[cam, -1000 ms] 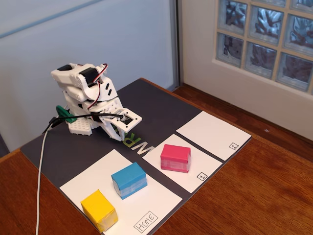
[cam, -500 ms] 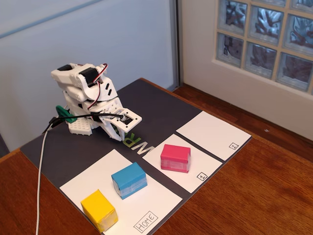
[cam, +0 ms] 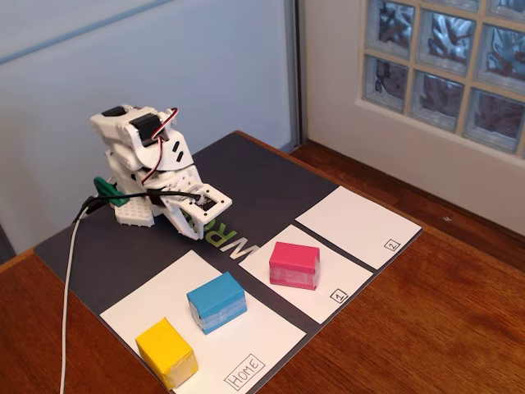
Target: Move box blue to zone 2
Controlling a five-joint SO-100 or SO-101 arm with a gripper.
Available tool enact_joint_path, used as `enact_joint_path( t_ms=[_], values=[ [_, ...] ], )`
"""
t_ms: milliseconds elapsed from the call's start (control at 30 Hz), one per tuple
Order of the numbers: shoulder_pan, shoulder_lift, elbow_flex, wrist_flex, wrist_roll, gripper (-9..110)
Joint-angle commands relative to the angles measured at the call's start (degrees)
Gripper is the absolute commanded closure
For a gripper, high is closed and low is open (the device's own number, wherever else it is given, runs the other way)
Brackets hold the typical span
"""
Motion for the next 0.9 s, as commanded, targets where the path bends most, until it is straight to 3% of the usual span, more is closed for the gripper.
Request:
enact_joint_path(
  t_ms=[0, 367, 633, 867],
  values=[
    [2.5, 2.9, 0.4, 2.2, -3.2, 102],
    [4.3, -2.6, -8.5, -3.8, -1.8, 102],
    [5.1, -41.5, -35.7, -8.2, -4.0, 102],
    [10.5, -69.5, -65.8, -1.1, -17.8, 102]
  ],
)
